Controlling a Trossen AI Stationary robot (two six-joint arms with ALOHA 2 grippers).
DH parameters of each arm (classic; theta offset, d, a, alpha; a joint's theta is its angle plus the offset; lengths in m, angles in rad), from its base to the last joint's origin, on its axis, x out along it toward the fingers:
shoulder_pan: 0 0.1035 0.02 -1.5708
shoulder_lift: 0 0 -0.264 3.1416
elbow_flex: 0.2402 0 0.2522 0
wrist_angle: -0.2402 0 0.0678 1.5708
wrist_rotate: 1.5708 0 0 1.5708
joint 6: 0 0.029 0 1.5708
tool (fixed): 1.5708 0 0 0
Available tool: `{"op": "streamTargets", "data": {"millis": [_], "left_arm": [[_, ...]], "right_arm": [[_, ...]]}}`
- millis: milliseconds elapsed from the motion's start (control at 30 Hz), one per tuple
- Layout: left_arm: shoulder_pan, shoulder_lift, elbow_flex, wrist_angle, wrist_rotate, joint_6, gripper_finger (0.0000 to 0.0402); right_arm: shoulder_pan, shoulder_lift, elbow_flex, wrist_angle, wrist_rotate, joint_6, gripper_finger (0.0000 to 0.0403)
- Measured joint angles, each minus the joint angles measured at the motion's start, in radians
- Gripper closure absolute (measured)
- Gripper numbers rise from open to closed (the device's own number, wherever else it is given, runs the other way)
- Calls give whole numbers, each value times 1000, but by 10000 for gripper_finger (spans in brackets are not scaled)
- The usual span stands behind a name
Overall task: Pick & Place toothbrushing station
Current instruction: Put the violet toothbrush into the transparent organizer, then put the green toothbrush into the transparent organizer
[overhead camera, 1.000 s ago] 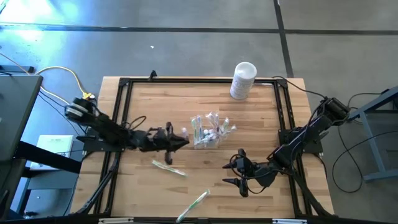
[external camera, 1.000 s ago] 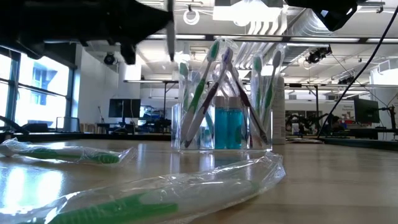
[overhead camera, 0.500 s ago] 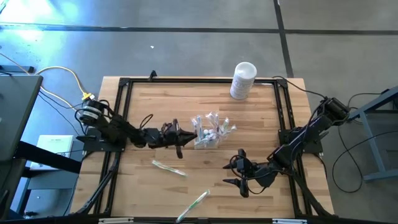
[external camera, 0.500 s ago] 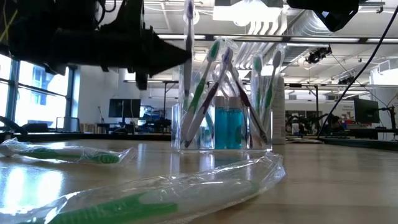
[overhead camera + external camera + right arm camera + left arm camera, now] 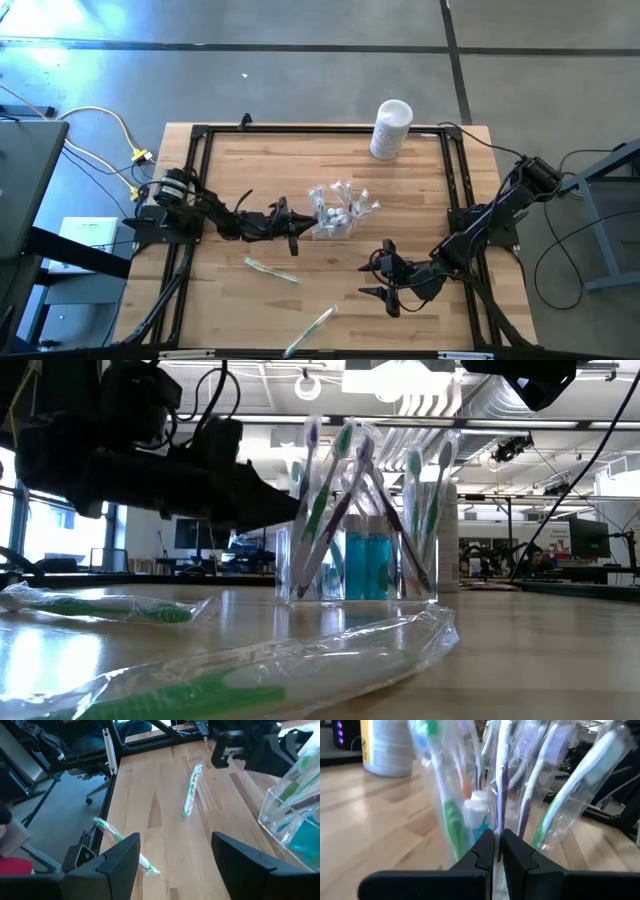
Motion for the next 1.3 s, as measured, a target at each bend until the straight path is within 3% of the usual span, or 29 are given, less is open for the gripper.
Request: {"op": "streamTargets", "data": {"millis": [667,767,1067,1300], "left_arm": [[0,51,1,1,35,-50,386],[-1,51,1,0,39,-50,359],[-2,53,0,33,58,-21,224],[-2,1,-1,-41,64,60,207]], "right_arm": [[0,0,0,0,0,1,165],[0,0,0,0,0,1,165],[0,0,0,0,0,1,165],[0,0,0,-2,0,1,165]]}}
